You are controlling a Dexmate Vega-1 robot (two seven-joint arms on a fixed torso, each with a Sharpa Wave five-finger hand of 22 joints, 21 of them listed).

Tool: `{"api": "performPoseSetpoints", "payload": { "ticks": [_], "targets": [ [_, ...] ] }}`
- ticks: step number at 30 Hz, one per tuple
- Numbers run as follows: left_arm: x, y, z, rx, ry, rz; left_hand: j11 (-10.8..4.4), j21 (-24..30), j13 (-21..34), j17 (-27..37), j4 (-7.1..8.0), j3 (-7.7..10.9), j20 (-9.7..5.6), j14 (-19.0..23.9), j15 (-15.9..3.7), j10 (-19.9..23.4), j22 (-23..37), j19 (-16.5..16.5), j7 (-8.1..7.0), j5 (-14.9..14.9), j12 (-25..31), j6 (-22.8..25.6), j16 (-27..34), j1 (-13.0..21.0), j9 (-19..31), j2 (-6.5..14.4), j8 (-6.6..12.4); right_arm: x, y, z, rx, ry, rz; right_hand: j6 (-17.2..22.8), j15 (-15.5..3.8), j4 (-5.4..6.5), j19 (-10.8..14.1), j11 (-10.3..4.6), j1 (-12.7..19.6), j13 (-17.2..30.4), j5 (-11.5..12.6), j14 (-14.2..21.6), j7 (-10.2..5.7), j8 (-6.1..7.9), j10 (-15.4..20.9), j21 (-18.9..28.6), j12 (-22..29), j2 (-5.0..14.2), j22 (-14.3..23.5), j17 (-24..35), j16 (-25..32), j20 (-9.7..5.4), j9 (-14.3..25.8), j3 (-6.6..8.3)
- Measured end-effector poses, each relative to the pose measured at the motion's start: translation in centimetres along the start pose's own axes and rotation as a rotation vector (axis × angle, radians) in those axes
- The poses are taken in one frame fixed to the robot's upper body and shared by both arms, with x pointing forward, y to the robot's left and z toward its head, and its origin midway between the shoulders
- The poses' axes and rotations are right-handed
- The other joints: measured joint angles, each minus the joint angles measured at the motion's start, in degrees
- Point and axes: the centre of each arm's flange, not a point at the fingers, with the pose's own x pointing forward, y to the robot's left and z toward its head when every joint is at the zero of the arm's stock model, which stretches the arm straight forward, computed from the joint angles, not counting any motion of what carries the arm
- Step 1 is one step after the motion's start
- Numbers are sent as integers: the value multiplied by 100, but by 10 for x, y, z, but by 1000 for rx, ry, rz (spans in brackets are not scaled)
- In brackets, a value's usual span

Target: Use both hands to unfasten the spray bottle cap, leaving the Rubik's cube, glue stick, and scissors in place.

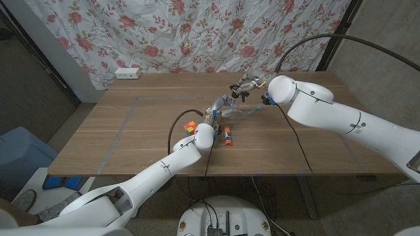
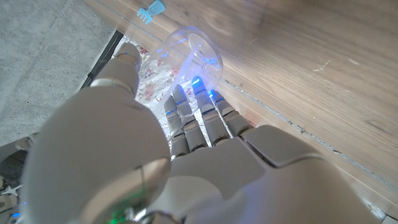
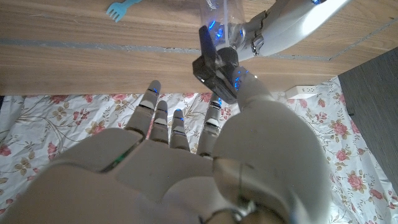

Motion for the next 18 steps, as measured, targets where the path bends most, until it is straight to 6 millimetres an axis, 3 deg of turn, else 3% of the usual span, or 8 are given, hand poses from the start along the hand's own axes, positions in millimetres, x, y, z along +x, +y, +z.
{"api": "performPoseSetpoints", "payload": {
  "ticks": [4,18],
  "targets": [
    [0,-1,0,-2,-1,-5,0,0,0,0,0,0,0,0,0,0,0,0,0,0,-1,0,-31,0,-2,0,0,0,0,-1,13,-5,-4,207,0,0,100,-77,197,0,24,56,-124,67,76,0,43,-61,0,0,38,-21,-23,48],
    [-1,-1,1,-4,-5,-12,0,0,-1,0,0,-2,0,0,0,0,0,0,0,0,-4,0,-44,0,-24,0,-4,-1,2,-3,46,-12,-17,749,-59,7,254,-355,672,0,88,139,-483,263,310,22,43,10,1,39,85,-12,-80,150]
  ]
}}
